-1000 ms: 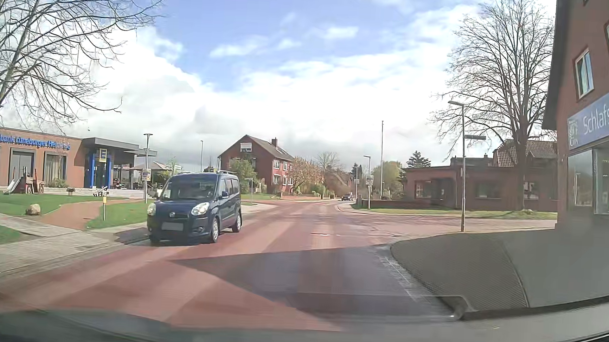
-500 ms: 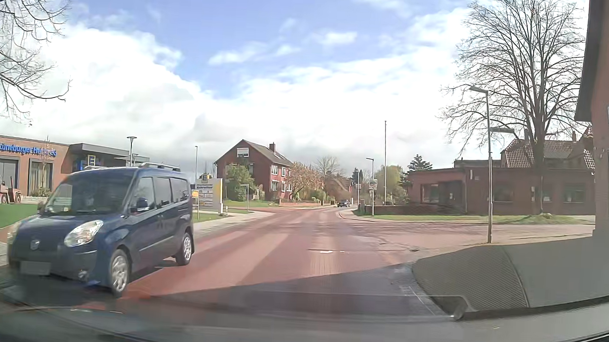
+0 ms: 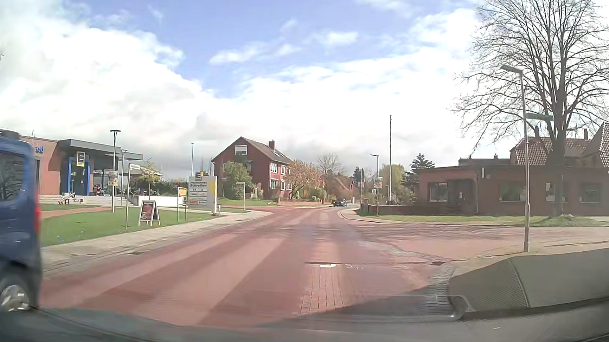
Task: Follow the waypoints while adhering to traffic rules and regulations
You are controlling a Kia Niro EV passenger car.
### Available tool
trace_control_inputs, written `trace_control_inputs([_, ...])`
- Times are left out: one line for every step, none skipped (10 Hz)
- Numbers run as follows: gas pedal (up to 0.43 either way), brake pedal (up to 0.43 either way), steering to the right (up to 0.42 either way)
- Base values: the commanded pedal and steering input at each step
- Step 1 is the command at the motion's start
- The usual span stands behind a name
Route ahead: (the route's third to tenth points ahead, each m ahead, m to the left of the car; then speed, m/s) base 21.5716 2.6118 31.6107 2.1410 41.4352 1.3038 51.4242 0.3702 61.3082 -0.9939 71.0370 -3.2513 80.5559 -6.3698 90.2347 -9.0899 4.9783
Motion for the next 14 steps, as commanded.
trace_control_inputs([0.087, 0.0, 0.0])
trace_control_inputs([0.079, 0.0, 0.003])
trace_control_inputs([0.079, 0.006, 0.004])
trace_control_inputs([0.079, 0.0, 0.004])
trace_control_inputs([0.067, 0.0, 0.004])
trace_control_inputs([0.067, 0.0, 0.004])
trace_control_inputs([0.067, 0.0, 0.004])
trace_control_inputs([0.067, 0.0, 0.004])
trace_control_inputs([0.067, 0.0, 0.001])
trace_control_inputs([0.067, 0.0, -0.002])
trace_control_inputs([0.067, 0.0, -0.002])
trace_control_inputs([0.067, 0.0, -0.002])
trace_control_inputs([0.067, 0.006, -0.002])
trace_control_inputs([0.067, 0.0, -0.002])
